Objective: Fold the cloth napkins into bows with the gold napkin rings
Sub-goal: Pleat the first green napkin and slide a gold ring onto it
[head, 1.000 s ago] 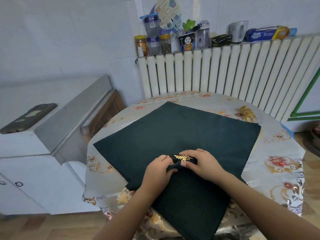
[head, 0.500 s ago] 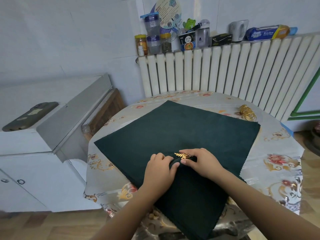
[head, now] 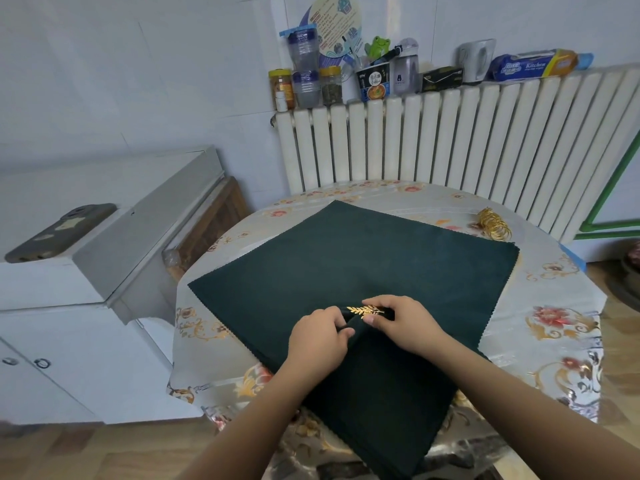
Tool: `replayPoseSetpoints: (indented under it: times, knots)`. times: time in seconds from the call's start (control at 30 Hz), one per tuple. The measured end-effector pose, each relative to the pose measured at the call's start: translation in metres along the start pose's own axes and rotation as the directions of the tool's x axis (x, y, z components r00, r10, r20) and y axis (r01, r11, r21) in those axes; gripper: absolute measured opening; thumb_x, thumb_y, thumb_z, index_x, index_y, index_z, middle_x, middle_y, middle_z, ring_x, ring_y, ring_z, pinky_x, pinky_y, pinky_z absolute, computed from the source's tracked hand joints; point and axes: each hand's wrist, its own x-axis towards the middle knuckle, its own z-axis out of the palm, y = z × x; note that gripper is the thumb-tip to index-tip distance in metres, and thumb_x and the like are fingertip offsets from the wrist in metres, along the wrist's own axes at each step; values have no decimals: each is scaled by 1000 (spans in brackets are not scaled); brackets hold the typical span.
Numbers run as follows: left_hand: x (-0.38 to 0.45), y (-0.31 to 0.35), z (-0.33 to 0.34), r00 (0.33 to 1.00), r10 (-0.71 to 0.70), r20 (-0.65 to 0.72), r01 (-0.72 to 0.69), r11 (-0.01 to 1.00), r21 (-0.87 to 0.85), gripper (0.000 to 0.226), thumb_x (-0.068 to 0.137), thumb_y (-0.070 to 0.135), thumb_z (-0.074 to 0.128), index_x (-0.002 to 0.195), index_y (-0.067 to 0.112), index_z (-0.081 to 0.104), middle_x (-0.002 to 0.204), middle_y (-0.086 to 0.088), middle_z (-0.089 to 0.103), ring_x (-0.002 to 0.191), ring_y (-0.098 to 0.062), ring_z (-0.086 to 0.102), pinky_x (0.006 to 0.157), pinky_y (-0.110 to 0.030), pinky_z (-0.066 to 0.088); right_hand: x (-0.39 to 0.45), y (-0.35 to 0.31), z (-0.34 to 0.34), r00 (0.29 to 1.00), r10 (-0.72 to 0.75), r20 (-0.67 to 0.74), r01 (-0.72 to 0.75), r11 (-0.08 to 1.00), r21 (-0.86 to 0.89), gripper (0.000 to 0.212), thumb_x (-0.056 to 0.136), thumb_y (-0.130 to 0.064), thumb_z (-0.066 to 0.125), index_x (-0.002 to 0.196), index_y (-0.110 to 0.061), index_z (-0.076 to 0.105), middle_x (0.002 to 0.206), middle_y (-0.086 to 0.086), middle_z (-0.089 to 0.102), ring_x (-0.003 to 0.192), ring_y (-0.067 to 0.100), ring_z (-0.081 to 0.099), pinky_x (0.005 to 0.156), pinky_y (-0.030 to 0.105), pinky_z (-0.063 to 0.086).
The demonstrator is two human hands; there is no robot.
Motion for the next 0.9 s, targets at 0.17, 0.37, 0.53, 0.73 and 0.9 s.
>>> replayPoseSetpoints:
  times: [0.17,0.37,0.53,0.73,0.9]
  knots:
    - [-8,13,-3,992,73,102,-81,994,76,18,93,33,54,82,20,50,86,2,58,83,-16,52,72,-29,40,0,-5,-2,999,11,-30,-9,998,68,30,88,-29,64,117,-24,65,113,-8,66,100,5,54,83,18,38]
    - [-10,13,1,985,142,95,-158,967,198,26,94,39,50,78,18,48,93,-1,58,87,-18,52,72,-32,42,-12,1,0,998,11,-57,-9,999,43,47,87,-37,62,132,-30,52,136,-2,45,131,20,30,111,32,27]
    - [-1,5,10,970,136,-204,-119,988,94,35,88,53,52,92,19,45,99,3,50,97,-18,47,80,-28,38,-30,9,9,942,53,-330,-42,998,42,52,87,-32,62,133,-14,45,132,4,41,127,21,32,104,27,24]
    - [25,3,28,941,335,-40,-337,931,-141,59,92,43,53,146,31,31,148,8,30,138,-10,20,110,-26,8,-40,15,18,867,31,-497,-8,999,47,34,80,-20,70,105,-6,51,104,-2,39,100,23,47,86,28,37]
    - [32,-1,40,955,290,-63,-296,943,-151,42,96,39,47,138,33,44,124,6,50,120,-8,41,98,-20,13,-49,15,18,903,38,-428,-38,999,8,17,90,-21,58,101,-12,50,100,-6,42,84,20,56,68,29,42]
